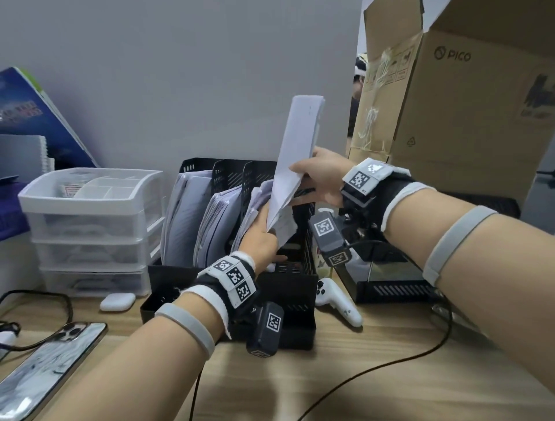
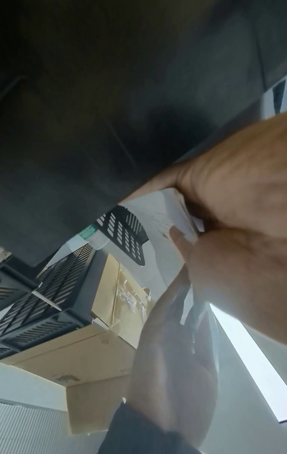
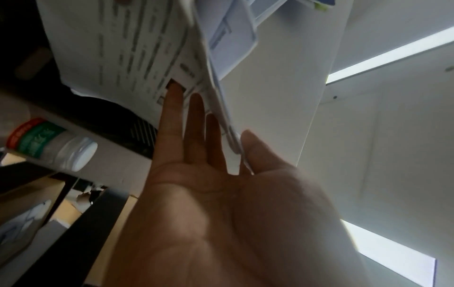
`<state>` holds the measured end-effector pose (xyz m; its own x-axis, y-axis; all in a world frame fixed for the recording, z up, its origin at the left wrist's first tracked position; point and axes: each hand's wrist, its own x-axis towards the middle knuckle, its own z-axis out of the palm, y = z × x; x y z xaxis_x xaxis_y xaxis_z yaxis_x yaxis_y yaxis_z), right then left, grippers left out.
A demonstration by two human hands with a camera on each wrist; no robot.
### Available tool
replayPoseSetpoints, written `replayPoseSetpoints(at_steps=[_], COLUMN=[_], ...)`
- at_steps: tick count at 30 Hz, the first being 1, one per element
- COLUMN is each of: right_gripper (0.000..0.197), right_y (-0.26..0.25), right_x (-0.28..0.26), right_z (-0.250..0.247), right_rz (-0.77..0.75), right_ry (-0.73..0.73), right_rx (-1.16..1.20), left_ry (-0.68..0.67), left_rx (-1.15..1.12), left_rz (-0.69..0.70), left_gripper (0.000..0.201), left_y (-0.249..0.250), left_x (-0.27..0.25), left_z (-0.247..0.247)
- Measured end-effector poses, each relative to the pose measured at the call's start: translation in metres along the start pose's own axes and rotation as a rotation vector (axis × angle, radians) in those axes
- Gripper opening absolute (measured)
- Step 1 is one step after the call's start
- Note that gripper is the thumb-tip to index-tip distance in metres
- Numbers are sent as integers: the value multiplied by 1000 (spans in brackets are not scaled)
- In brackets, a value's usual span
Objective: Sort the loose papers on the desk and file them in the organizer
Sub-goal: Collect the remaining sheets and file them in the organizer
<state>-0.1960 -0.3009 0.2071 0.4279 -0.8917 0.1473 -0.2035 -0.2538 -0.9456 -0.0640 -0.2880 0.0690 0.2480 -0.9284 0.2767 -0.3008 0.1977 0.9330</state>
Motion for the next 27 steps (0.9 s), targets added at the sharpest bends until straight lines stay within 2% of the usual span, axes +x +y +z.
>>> replayPoseSetpoints(at_steps=[4, 8, 11, 13, 19, 23, 25, 27], right_gripper=[22, 16, 30, 40, 35, 20, 12, 22], right_y=[7, 12, 20, 32, 70, 85, 89, 97], right_x=[8, 11, 14, 17, 18, 5, -6, -17], right_z=[-14, -24, -27, -23, 1, 15, 20, 22], right_rz=[5, -18, -33, -23, 82, 45, -5, -47], right_ry=[96, 244, 259, 237, 62, 45, 24, 2], right_rx=[-140, -367, -473, -501, -511, -591, -572, -548], left_ry=[-55, -146, -162, -163, -151, -122, -72, -31], left_rx=[132, 294, 294, 296, 310, 253, 135, 21], left_rz=[69, 33, 24, 36, 54, 74, 80, 80], left_gripper=[78, 90, 89, 90, 87, 90, 83, 71], left_y=[1, 7, 4, -1, -10, -13, -14, -13], left_x=[-4, 0, 3, 4, 2, -1, -4, -17], left_z=[6, 16, 25, 29, 27, 20, 17, 13])
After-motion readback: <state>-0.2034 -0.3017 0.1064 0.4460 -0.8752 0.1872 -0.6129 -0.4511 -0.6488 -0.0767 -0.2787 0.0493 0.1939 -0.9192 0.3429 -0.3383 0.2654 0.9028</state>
